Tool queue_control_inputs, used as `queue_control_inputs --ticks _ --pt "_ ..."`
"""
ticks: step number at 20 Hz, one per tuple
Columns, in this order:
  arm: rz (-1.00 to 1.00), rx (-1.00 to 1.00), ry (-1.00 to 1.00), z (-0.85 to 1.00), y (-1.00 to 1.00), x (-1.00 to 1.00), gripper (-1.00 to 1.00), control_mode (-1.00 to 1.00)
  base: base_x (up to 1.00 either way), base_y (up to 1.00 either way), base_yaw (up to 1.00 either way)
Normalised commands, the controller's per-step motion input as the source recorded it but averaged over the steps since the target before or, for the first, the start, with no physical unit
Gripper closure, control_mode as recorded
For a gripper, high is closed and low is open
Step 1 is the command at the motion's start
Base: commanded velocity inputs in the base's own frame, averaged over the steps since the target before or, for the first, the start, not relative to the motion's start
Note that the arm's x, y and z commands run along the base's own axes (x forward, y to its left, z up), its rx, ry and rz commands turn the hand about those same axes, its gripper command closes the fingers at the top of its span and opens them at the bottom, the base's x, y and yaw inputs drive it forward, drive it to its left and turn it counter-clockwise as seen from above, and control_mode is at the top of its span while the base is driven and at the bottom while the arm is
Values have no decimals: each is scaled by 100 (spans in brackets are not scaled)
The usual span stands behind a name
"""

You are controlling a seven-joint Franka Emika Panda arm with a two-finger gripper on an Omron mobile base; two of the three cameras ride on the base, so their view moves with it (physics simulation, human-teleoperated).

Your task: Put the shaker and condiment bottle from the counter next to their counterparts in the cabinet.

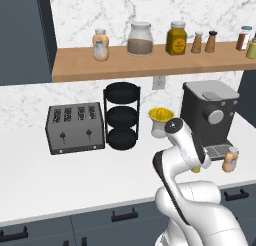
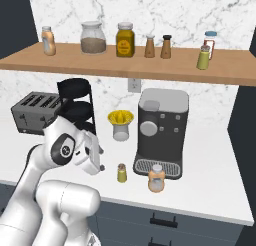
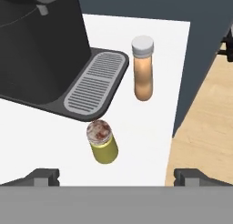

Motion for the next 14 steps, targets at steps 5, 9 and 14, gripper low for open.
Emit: queue_control_inputs --ticks 5,9,14 --pt "3 0 0 -27 -14 7 -100 -100 0 0 0" --pt "3 0 0 -26 -15 9 -100 -100 0 0 0" --pt "3 0 0 -25 -12 11 -100 -100 0 0 0"
